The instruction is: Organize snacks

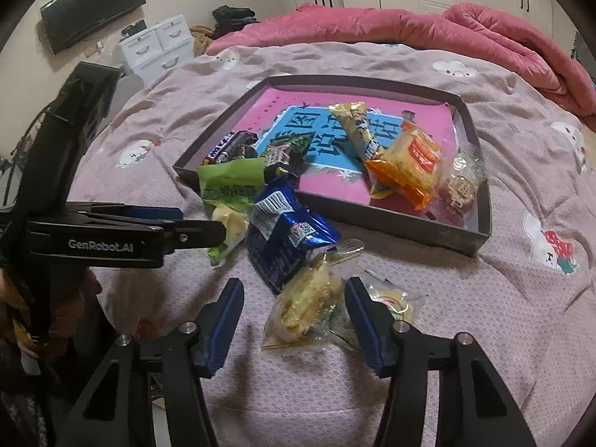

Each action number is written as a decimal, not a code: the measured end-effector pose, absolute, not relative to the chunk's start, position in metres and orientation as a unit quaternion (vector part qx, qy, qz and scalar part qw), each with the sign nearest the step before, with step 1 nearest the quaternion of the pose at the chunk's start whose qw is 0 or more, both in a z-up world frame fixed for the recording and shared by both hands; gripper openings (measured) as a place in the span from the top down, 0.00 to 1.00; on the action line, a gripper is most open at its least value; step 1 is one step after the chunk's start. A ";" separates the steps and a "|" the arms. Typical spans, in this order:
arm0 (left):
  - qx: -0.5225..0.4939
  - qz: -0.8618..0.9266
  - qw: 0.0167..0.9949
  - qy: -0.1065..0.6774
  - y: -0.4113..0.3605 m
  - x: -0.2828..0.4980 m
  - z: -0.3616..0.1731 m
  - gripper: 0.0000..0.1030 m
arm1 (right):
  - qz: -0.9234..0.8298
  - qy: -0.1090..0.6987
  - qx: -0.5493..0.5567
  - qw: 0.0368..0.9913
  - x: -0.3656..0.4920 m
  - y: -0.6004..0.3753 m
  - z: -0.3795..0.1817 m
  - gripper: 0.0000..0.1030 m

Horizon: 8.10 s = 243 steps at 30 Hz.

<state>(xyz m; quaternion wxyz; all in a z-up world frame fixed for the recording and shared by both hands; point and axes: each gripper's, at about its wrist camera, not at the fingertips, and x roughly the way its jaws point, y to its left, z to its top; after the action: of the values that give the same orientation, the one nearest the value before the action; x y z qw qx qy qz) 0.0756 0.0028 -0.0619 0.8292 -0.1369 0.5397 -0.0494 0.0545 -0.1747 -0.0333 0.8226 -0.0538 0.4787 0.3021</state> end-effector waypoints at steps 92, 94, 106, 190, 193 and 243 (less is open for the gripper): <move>-0.131 -0.052 0.884 0.446 0.008 0.066 -0.013 0.62 | 0.253 0.381 0.001 0.889 0.073 -0.203 0.006 0.71; -0.131 -0.049 0.885 0.444 0.011 0.066 -0.012 0.62 | 0.253 0.379 0.002 0.890 0.074 -0.204 0.007 0.71; -0.143 -0.018 0.897 0.418 0.037 0.069 0.000 0.62 | 0.258 0.365 0.009 0.895 0.075 -0.203 0.011 0.71; -0.150 -0.012 0.873 0.463 0.031 0.123 -0.038 0.50 | 0.219 0.388 0.014 0.895 0.127 -0.182 -0.014 0.66; -0.150 -0.013 0.874 0.462 0.032 0.121 -0.036 0.45 | 0.219 0.387 0.015 0.896 0.125 -0.184 -0.012 0.66; -0.105 -0.083 0.880 0.455 -0.021 0.065 -0.011 0.26 | 0.162 0.516 0.061 0.839 0.072 -0.221 -0.040 0.46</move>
<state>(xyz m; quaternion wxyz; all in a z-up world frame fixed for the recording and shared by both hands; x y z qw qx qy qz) 0.0653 -0.0211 -0.0112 0.8804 -0.1049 0.4551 -0.0825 0.0724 -0.2208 -0.0402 0.8388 0.0613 0.5163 0.1619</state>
